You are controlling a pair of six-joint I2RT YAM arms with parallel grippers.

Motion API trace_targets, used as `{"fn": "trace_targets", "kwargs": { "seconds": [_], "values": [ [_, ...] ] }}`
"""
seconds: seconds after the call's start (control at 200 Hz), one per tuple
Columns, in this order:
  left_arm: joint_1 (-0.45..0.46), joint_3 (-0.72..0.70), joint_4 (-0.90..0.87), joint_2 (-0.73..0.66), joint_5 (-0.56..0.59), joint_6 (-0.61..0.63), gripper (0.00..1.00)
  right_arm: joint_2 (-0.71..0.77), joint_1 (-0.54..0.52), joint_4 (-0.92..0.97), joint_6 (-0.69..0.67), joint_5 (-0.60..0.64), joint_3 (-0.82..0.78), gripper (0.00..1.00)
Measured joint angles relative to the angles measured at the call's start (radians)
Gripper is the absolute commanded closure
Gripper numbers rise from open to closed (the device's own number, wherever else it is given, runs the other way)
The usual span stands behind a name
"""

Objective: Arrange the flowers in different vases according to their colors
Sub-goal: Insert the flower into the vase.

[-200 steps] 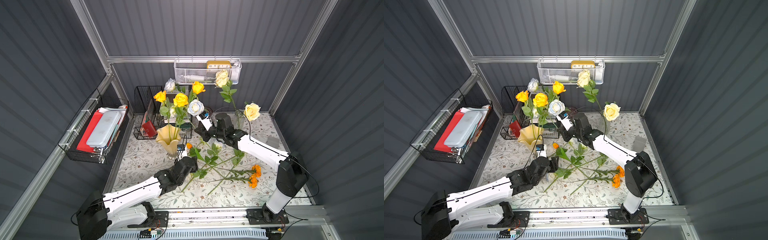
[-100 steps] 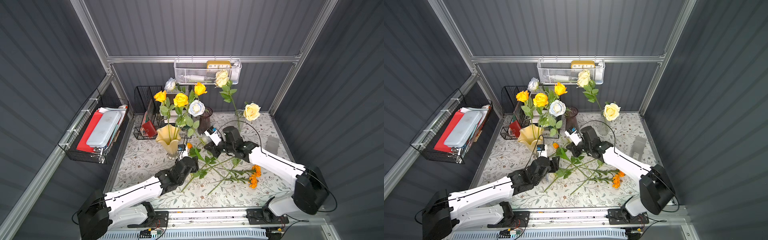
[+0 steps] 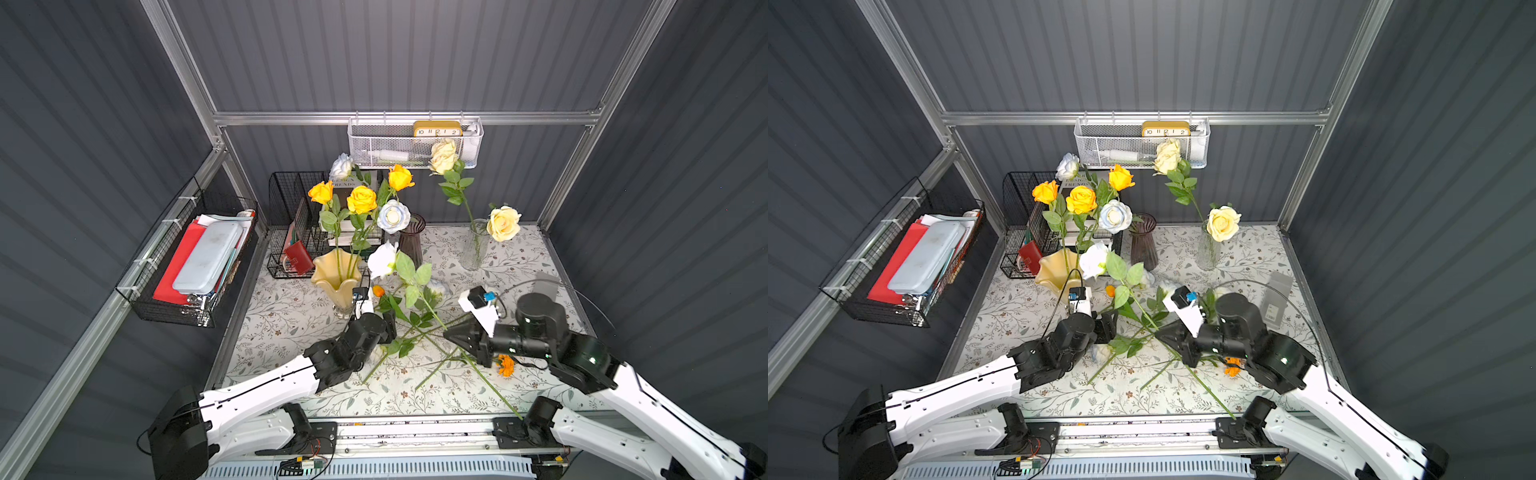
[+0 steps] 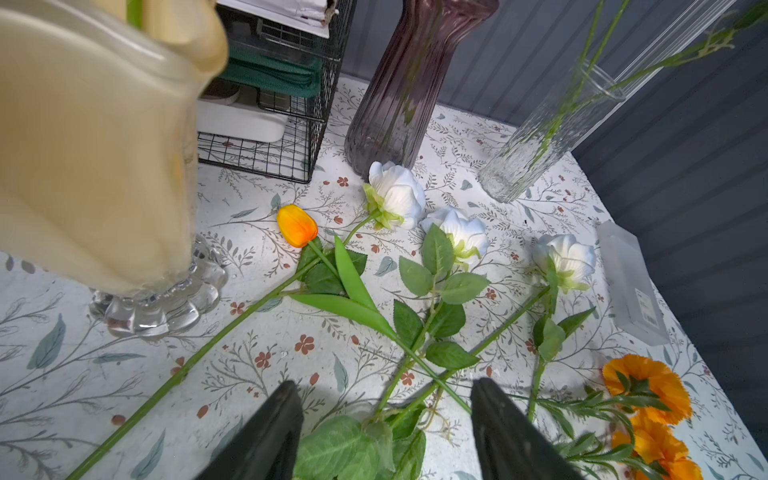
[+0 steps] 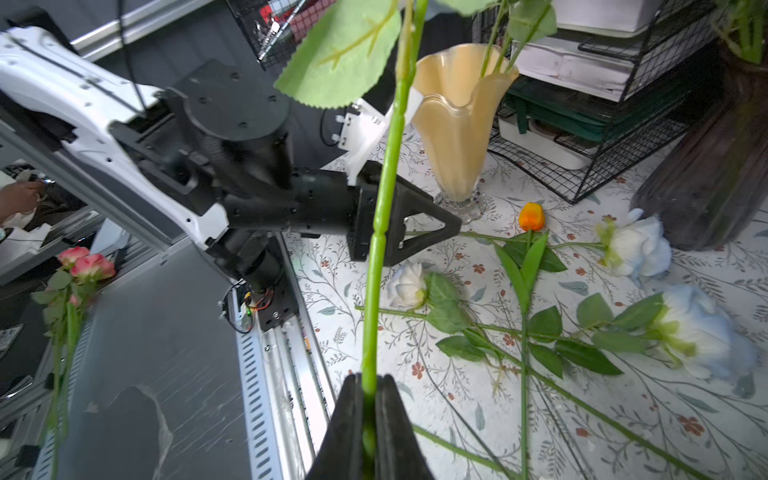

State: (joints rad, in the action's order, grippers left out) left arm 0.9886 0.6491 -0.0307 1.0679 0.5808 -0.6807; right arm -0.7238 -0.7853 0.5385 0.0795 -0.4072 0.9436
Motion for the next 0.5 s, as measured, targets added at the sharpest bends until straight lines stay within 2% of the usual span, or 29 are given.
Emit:
{"fn": "trace_targets", "kwargs": {
  "seconds": [0.105, 0.245, 0.34, 0.43, 0.5],
  "values": [
    [0.000, 0.000, -0.001, -0.007, 0.000, 0.001, 0.32, 0.055, -0.002, 0.061, 0.015, 0.000, 0.089, 1.00],
    [0.000, 0.000, 0.000, -0.014, 0.000, 0.008, 0.31, 0.061, -0.004, 0.003, -0.019, 0.069, 0.205, 1.00],
    [0.000, 0.000, 0.000, -0.015, 0.000, 0.016, 0.32, -0.061, -0.006, -0.115, -0.100, 0.212, 0.328, 1.00],
    [0.000, 0.000, 0.001, -0.014, 0.000, 0.022, 0.32, -0.230, 0.000, -0.375, -0.206, 0.382, 0.392, 1.00],
    [0.000, 0.000, 0.005, -0.013, -0.001, 0.026, 0.31, -0.362, 0.035, -0.548, -0.251, 0.452, 0.420, 1.00]
  ]
}}
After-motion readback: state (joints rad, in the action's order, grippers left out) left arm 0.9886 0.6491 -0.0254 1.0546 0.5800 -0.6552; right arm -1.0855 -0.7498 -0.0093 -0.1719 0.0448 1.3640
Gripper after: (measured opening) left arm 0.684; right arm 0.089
